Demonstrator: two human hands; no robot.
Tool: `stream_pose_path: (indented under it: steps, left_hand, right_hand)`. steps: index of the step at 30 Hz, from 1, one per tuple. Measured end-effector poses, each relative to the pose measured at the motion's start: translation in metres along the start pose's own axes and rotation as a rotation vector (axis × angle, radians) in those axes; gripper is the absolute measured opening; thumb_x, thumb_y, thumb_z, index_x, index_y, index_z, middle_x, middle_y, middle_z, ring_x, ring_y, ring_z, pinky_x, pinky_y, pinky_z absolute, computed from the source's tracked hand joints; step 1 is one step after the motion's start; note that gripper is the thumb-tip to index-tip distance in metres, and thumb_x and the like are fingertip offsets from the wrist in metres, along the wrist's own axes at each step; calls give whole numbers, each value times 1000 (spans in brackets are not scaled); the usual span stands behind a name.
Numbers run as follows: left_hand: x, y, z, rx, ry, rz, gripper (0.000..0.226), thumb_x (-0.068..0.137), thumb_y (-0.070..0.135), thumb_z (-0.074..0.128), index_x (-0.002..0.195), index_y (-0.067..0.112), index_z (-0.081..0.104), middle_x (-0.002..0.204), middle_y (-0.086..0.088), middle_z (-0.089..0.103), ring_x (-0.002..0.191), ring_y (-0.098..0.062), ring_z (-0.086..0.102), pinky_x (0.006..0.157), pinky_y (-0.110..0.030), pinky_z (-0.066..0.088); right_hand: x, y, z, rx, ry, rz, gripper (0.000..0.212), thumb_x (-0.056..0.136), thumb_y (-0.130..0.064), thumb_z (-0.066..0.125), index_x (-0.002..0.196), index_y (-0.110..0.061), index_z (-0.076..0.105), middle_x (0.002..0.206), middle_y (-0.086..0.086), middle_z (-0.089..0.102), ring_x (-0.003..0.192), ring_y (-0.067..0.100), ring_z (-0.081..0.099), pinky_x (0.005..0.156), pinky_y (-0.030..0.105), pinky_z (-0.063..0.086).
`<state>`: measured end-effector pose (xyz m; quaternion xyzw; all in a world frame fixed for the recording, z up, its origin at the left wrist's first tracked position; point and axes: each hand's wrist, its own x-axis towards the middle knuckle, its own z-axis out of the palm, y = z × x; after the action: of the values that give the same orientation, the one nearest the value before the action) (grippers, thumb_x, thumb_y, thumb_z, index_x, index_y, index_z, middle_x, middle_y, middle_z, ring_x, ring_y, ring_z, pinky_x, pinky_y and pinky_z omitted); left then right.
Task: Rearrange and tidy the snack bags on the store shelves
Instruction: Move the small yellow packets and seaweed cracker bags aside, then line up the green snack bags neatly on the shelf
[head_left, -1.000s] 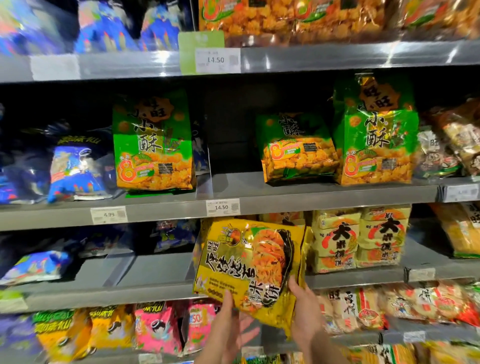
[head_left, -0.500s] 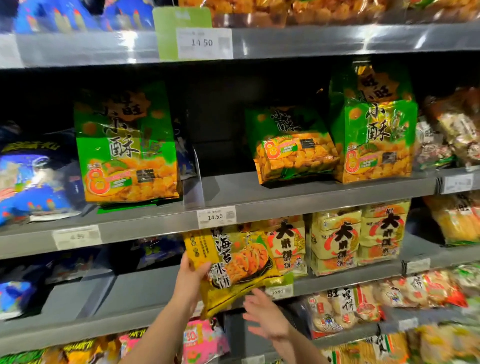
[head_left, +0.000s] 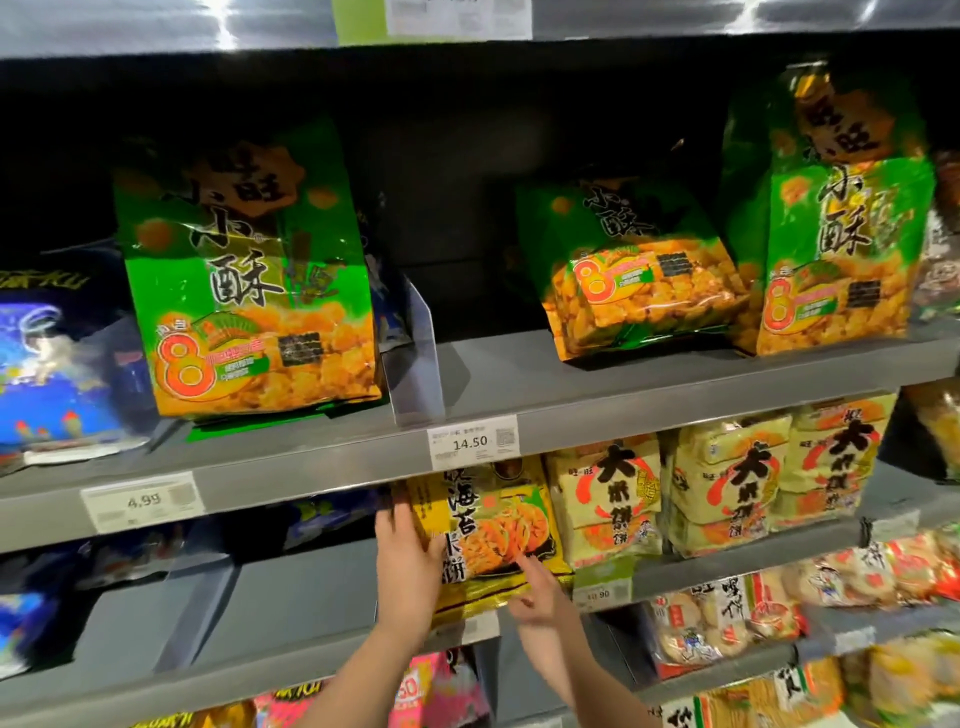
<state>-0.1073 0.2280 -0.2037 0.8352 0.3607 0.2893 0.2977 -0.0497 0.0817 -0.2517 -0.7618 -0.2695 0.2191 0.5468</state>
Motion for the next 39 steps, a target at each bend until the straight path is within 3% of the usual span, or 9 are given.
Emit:
stream_pose_path:
  steps: [3, 6, 10, 12, 16, 21, 26, 31, 39]
  left_hand:
    - [-7, -6, 5, 52, -14, 33, 61, 82, 12, 67, 133, 1, 34, 140, -15, 32, 109, -27, 54, 82, -27, 44]
    - [-17, -13, 11, 97, -73, 46, 84, 85, 22, 64, 148, 11, 10, 157, -7, 1, 138, -25, 31, 104, -31, 39]
    - [-31, -19, 19, 198, -111, 127, 88, 86, 29, 60, 148, 17, -2, 153, 0, -22, 144, -18, -2, 115, -33, 24]
    - [-39, -26, 22, 325, -124, 179, 81, 88, 31, 57, 148, 19, 4, 156, -4, -12, 143, -19, -9, 116, -33, 12]
    - [-48, -33, 22, 444, -157, 255, 63, 93, 31, 48, 147, 24, 18, 153, -5, 22, 140, -23, 18, 113, -35, 21]
    - [-43, -29, 25, 429, -181, 152, 65, 94, 11, 37, 148, 28, 4, 155, 0, 11, 135, -21, 25, 110, -31, 26]
    - [-44, -14, 27, 132, -159, 37, 42, 98, 31, 27, 139, 23, 34, 145, -5, 38, 127, -23, 42, 105, -39, 39]
    - [-46, -15, 17, 330, -227, 87, 55, 93, 12, 37, 145, 20, 24, 144, -6, 35, 129, -21, 38, 104, -33, 39]
    - [-56, 35, -1, 161, -144, 149, 24, 94, 22, 45, 109, 19, 62, 107, 1, 66, 94, -15, 60, 74, -23, 43]
  right_hand:
    - [4, -5, 8, -66, 40, -4, 59, 89, 0, 49, 140, -24, 32, 151, 6, 29, 96, -19, 33, 79, -5, 30]
    - [6, -11, 8, -160, 1, 93, 66, 87, -2, 46, 145, -28, 27, 157, 5, 11, 68, 7, 53, 63, 16, 42]
    - [8, -15, 8, -271, 18, 99, 67, 87, -3, 44, 145, -33, 26, 157, 8, 13, 91, 14, 59, 77, 27, 48]
    - [8, -14, 10, -286, 9, 100, 67, 89, -5, 44, 144, -37, 25, 157, 6, 8, 78, 9, 57, 64, 14, 43]
    - [9, -14, 17, -372, -55, 115, 69, 91, -7, 43, 146, -37, 15, 157, 10, -10, 118, 20, 56, 60, 1, 39]
    - [19, -20, 22, -567, -124, 103, 68, 93, -16, 39, 148, -36, 3, 154, 20, -15, 134, 29, 38, 107, 34, 36]
    - [20, -19, 22, -515, -175, 147, 76, 89, -12, 42, 147, -38, 0, 154, 13, -21, 142, 30, 20, 113, 43, 24]
    - [8, -22, 10, -264, -8, 75, 67, 86, -9, 45, 146, -27, 21, 155, -3, 22, 100, 11, 56, 80, 19, 44]
    - [-11, -62, -26, -256, 126, -32, 44, 94, -12, 43, 135, -28, 42, 139, -8, 45, 118, 8, 47, 97, 17, 37]
